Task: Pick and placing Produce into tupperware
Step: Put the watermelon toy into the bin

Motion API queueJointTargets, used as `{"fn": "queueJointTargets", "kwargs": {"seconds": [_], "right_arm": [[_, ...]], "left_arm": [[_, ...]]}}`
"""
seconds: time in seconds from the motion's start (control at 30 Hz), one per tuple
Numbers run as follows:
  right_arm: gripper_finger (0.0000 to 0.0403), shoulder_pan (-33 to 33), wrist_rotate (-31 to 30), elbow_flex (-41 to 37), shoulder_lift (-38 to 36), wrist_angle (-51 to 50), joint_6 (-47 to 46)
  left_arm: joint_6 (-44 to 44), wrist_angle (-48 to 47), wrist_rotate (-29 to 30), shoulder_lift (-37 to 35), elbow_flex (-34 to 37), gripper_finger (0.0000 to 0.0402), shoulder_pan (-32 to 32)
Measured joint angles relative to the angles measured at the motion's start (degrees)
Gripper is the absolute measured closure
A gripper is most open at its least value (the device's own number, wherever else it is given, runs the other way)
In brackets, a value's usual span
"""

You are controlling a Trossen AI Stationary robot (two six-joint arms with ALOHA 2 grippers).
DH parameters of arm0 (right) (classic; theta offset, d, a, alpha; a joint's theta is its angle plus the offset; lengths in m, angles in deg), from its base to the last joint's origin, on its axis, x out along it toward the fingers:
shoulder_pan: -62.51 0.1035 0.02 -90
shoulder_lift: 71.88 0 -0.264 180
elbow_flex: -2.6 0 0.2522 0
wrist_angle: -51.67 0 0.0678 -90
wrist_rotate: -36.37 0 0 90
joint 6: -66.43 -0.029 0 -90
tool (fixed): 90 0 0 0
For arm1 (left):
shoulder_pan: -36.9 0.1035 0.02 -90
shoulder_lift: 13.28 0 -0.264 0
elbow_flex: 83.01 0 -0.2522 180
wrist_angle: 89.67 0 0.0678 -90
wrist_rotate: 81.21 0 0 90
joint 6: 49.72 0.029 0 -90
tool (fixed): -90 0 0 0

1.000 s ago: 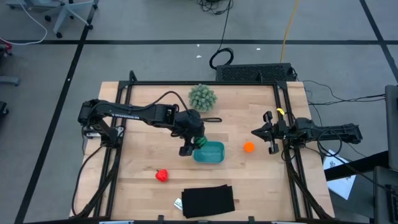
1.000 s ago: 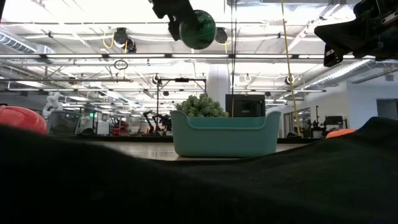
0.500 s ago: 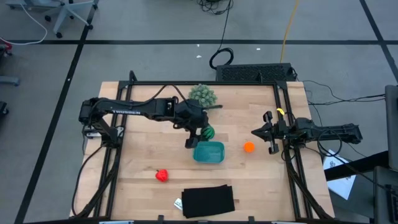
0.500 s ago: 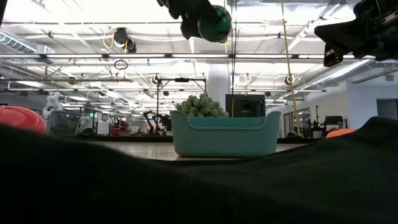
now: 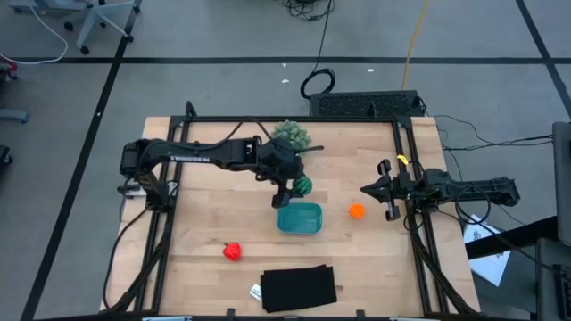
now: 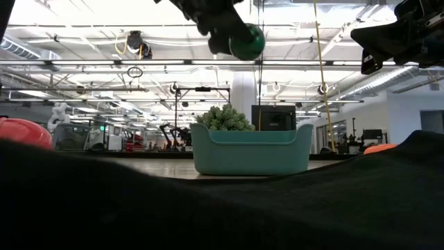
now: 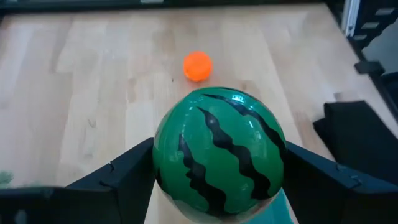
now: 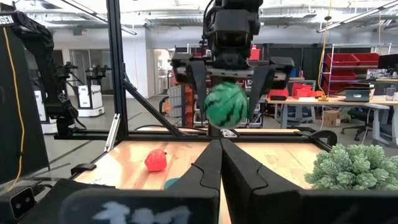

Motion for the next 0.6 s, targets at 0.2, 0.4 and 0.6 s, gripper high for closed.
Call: {"fn": "queueJointTargets", "kwargs": {"seconds": [0.2, 0.4, 0.6], "right_arm": [[0.0403, 0.0, 0.0, 0.0, 0.0, 0.0, 0.0], [0.0403, 0.0, 0.0, 0.0, 0.0, 0.0, 0.0], [0.0403, 0.0, 0.0, 0.0, 0.0, -0.1, 0.0]], "left_arm": [[0.9, -0.1, -1.3, 3.2, 0.0, 0.0108, 0.1], [-4.2, -2.3, -1.6, 3.3, 0.0, 0.0108, -0.3], [-7.0, -4.6, -1.3, 3.3, 0.0, 0.0108, -1.8]]}}
